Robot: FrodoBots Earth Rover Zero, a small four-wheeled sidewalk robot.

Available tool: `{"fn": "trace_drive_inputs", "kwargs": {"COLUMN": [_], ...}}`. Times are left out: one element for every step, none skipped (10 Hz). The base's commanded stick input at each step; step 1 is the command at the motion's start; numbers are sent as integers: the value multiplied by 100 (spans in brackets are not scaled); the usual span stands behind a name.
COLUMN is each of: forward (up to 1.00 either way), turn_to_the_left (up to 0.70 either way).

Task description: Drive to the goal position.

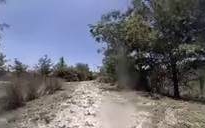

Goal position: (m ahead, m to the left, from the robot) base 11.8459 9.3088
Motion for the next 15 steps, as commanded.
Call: {"fn": "trace_drive_inputs", "kwargs": {"forward": [30, 30, 30, 30, 30, 30, 30, 30, 30, 30, 30, 30, 30, 30, 30], "turn_to_the_left": [0, 0, 0, 0, 0, 0, 0, 0, 0, 0, 0, 0, 0, 0, 0]}}
